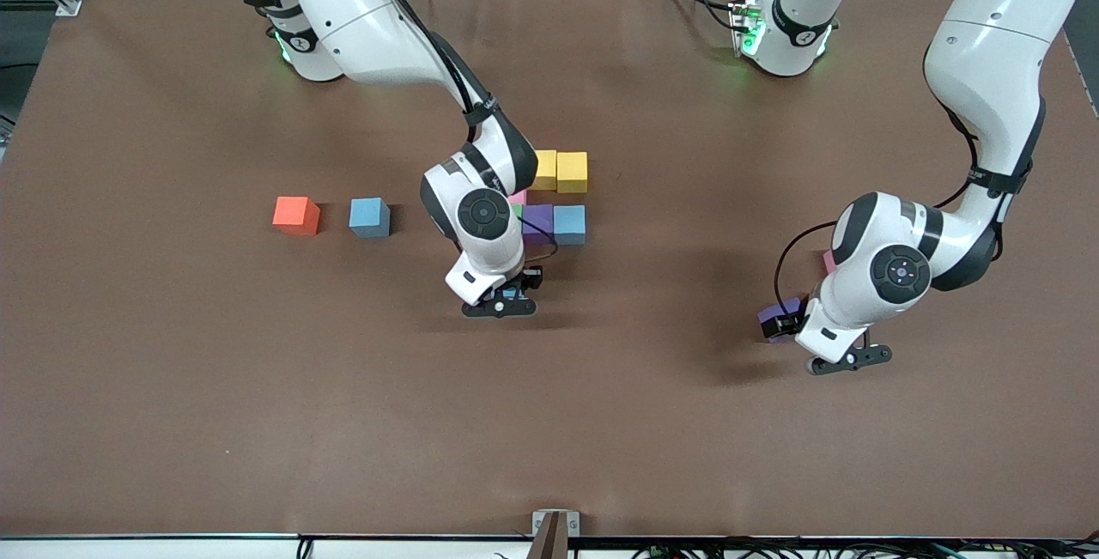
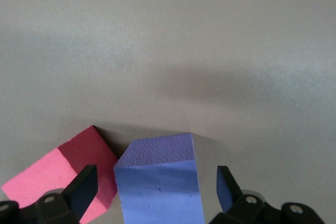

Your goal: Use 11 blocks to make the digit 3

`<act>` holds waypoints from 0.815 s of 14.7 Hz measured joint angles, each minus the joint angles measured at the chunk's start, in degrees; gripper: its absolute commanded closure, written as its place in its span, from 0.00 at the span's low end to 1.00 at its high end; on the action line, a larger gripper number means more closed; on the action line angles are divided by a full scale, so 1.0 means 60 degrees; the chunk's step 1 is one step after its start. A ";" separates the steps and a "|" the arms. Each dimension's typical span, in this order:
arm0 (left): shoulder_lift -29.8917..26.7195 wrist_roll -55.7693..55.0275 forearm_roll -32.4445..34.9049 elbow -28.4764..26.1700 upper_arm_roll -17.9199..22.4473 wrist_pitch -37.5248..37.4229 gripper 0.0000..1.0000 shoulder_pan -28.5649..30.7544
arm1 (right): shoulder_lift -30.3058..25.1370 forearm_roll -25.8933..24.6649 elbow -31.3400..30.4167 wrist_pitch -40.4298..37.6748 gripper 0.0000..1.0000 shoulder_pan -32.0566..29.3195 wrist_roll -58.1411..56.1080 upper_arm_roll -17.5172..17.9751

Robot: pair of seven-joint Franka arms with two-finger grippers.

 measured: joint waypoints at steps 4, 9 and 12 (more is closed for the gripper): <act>0.0001 0.0000 0.0000 -0.0053 -0.0002 0.0004 0.00 0.0082 | -0.0005 0.0000 0.0000 -0.0040 0.82 0.0000 0.0005 0.0002; 0.0002 0.0000 0.0000 -0.0067 -0.0031 0.0057 0.00 0.0086 | -0.0004 0.0000 -0.0002 -0.0133 0.00 0.0000 0.0011 0.0002; 0.0001 0.0000 0.0000 -0.0067 -0.0056 0.0122 0.00 0.0084 | -0.0011 0.0000 0.0018 -0.0137 0.00 -0.0002 -0.0001 -0.0006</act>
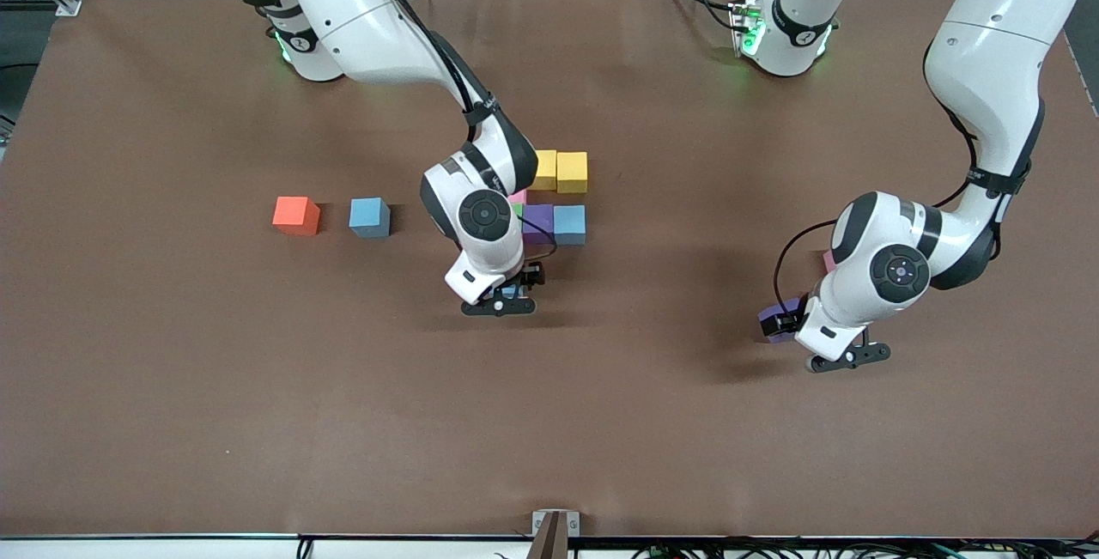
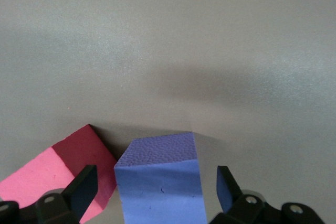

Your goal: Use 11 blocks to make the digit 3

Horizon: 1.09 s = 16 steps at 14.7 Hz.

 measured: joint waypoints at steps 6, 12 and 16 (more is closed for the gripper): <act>0.0005 -0.0007 0.0000 -0.0014 -0.0012 0.0044 0.00 -0.0034 | -0.0981 0.0000 0.0251 -0.1355 0.00 -0.0276 -0.0294 -0.0081; 0.0021 -0.0010 0.0000 -0.0103 -0.0015 0.0049 0.00 -0.0056 | -0.2661 -0.0016 0.0248 -0.3137 0.00 -0.1961 -0.0438 -0.0222; 0.0040 -0.0011 0.0000 -0.0187 -0.0017 0.0050 0.14 -0.0062 | -0.3226 -0.0048 0.0250 -0.4474 0.00 -0.3775 -0.1492 -0.0274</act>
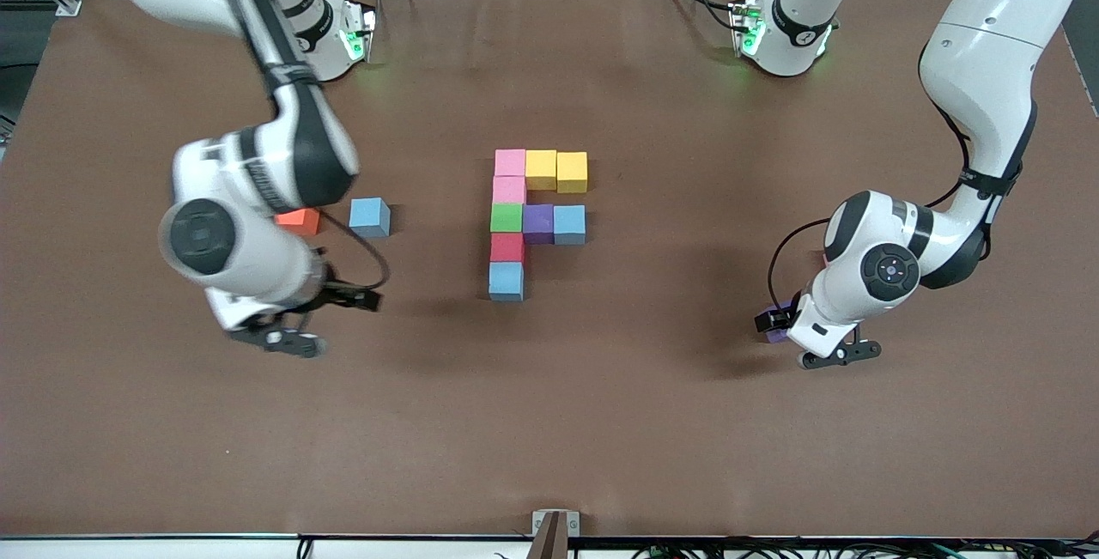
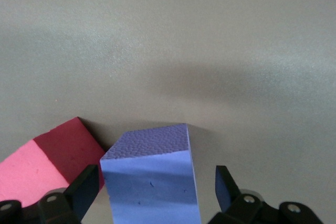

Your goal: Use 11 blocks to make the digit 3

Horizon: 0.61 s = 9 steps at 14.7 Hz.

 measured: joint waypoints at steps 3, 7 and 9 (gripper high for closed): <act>0.0023 0.0000 0.0000 -0.0052 0.0000 0.0000 0.33 -0.0004 | -0.0393 -0.0015 0.0006 -0.0544 0.00 -0.0987 -0.2150 -0.0117; 0.0058 -0.0004 0.0000 -0.0111 -0.0010 0.0021 0.59 -0.0012 | -0.0583 -0.0572 0.0436 -0.1321 0.00 -0.2066 -0.4264 -0.0352; 0.0055 -0.0150 0.0000 -0.0109 -0.0013 0.0020 0.60 -0.0009 | -0.0600 -0.1051 0.1024 -0.2085 0.00 -0.2291 -0.4490 -0.0381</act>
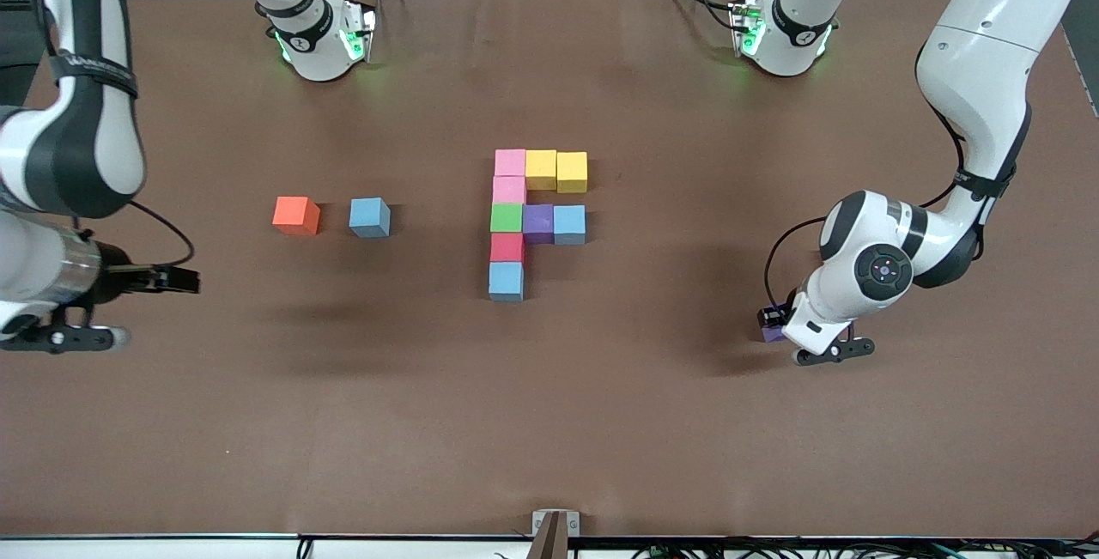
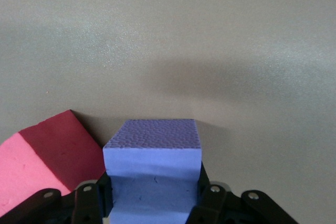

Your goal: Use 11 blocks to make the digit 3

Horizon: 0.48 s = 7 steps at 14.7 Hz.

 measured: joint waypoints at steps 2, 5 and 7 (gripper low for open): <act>-0.0002 -0.0646 0.0000 0.0006 -0.0038 -0.0001 0.60 -0.0005 | -0.0046 -0.0145 0.0567 -0.0749 0.00 -0.0090 -0.0006 -0.0008; -0.0001 -0.2215 -0.0001 0.0121 -0.0143 -0.0039 0.60 -0.0335 | -0.0180 -0.0145 0.0913 -0.1018 0.00 -0.0369 -0.0196 -0.0004; -0.0003 -0.4177 -0.0002 0.0365 -0.0174 -0.0177 0.60 -0.0808 | -0.0197 -0.0145 0.0952 -0.1022 0.00 -0.0502 -0.0292 -0.0003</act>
